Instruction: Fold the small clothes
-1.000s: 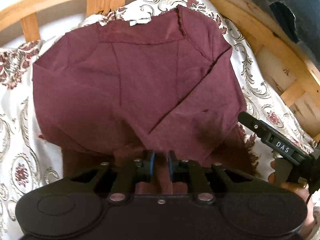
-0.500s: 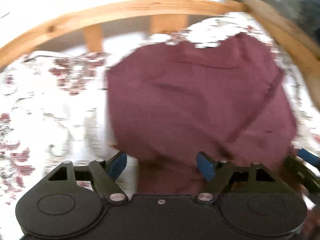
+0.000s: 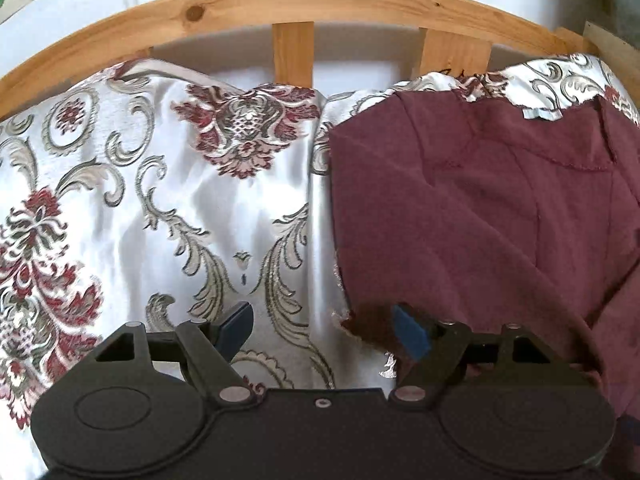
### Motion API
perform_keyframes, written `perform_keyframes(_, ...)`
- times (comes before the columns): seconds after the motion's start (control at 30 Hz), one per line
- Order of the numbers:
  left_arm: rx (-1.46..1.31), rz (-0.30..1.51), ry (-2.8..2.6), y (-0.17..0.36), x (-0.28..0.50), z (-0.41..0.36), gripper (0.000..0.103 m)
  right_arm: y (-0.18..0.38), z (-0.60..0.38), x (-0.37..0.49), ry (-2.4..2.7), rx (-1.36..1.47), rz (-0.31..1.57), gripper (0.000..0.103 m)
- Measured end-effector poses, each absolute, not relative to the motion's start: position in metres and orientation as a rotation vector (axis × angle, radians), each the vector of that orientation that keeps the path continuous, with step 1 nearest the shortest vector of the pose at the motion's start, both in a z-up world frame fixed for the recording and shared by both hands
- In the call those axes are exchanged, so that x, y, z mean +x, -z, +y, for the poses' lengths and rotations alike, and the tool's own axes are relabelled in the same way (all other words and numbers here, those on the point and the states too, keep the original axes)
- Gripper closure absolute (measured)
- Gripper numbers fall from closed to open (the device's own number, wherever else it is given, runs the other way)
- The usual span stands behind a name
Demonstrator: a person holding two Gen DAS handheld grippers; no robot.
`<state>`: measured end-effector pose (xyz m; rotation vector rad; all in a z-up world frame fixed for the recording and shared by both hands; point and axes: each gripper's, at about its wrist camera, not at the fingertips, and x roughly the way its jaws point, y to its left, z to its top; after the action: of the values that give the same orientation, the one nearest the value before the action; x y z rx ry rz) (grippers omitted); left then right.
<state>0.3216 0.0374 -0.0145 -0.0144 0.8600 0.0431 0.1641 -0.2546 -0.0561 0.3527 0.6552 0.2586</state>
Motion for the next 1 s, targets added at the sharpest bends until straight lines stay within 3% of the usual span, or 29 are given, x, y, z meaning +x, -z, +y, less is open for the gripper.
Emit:
perform_keyframes(0.27, 0.064, 0.879, -0.029, 0.029, 0.340, 0.015, 0.023, 0.058, -0.249, 0.167, -0.238, 0.294, 0.700, 0.094)
perform_keyframes(0.5, 0.092, 0.884, -0.041, 0.033, 0.345, 0.013, 0.023, 0.029, -0.261, 0.153, -0.188, 0.175, 0.616, 0.098)
perform_keyframes(0.8, 0.080, 0.868, -0.035, 0.032, 0.345, 0.014, 0.023, 0.026, -0.294, 0.151, -0.055, 0.156, 0.628, 0.095)
perform_keyframes(0.87, 0.065, 0.860, -0.033, 0.031, 0.344, 0.014, 0.023, 0.031, -0.295, 0.152, -0.037, 0.166, 0.640, 0.080)
perform_keyframes(0.93, 0.057, 0.849, -0.026, 0.029, 0.343, 0.014, 0.022, 0.032, -0.294, 0.151, -0.043, 0.174, 0.635, 0.055)
perform_keyframes(1.0, 0.065, 0.842, -0.021, 0.029, 0.341, 0.013, 0.020, 0.032, -0.291, 0.150, -0.064, 0.177, 0.626, 0.049)
